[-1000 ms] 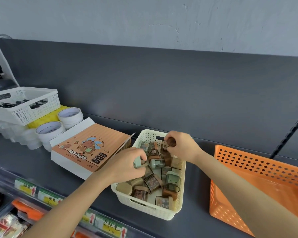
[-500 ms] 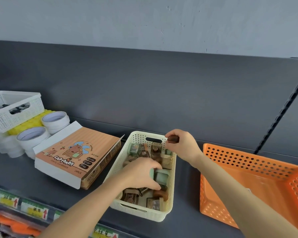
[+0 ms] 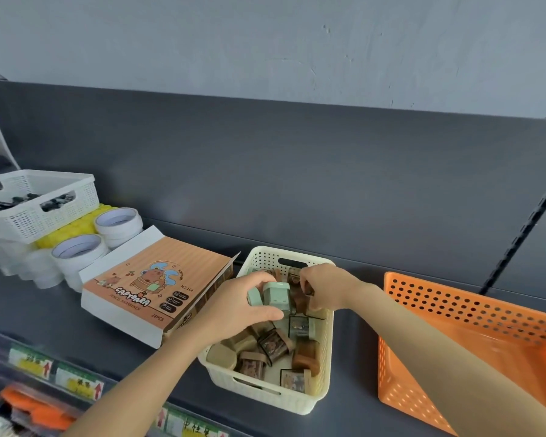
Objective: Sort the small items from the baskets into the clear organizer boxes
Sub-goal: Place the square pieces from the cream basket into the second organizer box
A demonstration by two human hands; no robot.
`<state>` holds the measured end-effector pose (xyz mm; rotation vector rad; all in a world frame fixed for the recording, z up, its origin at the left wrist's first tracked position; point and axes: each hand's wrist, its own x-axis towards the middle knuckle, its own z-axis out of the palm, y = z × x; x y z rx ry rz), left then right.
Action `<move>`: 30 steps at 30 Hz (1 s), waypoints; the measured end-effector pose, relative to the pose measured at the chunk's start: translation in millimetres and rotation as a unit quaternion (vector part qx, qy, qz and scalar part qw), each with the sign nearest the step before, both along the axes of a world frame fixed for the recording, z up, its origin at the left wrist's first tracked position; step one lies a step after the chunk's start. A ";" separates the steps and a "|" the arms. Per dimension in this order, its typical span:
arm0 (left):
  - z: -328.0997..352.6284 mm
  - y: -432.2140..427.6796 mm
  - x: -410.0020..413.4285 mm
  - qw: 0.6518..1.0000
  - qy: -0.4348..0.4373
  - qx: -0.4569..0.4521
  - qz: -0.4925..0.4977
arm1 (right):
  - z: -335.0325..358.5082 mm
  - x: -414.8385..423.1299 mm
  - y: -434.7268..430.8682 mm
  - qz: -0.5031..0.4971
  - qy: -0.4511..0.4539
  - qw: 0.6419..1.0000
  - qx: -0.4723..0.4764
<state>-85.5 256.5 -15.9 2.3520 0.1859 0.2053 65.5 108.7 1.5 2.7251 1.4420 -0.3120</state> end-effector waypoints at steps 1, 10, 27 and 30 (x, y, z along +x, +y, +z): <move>-0.1 0.9 -1.7 1.000 -0.008 -0.004 0.006 | -1.9 -0.1 -0.1 0.003 -0.002 1.000 0.002; -4.3 10.2 -5.7 0.998 -0.041 -0.018 0.046 | -3.9 6.3 -6.5 -0.004 0.038 0.998 0.058; -2.3 5.9 -8.9 0.998 -0.037 -0.036 0.033 | 5.0 -0.2 -12.3 -0.067 0.149 0.962 0.217; -3.0 4.8 -8.4 0.998 -0.039 -0.037 0.036 | 1.5 -6.0 -16.5 -0.124 0.184 0.928 0.300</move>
